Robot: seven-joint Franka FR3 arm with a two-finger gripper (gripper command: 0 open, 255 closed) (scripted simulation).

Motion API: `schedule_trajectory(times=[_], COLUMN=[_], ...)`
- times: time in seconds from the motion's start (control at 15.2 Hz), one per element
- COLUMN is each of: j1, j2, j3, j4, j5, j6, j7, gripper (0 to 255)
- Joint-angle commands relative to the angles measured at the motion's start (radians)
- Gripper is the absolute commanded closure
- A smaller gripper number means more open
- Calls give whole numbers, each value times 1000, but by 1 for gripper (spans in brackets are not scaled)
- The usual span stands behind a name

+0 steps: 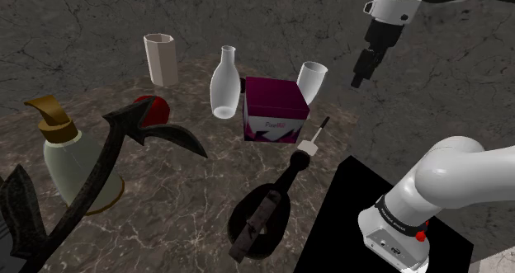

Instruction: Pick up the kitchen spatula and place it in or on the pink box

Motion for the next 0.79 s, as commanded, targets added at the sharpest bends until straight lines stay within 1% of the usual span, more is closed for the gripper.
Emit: schedule_trajectory(times=[0.0, 0.4, 0.73], j1=[0, -143, -260], j2=[0, 9, 70], j3=[0, 129, 249], j4=[0, -189, -305], j5=[0, 89, 159], j6=[0, 235, 445], j7=[0, 461, 842], gripper=[0, 0, 0])
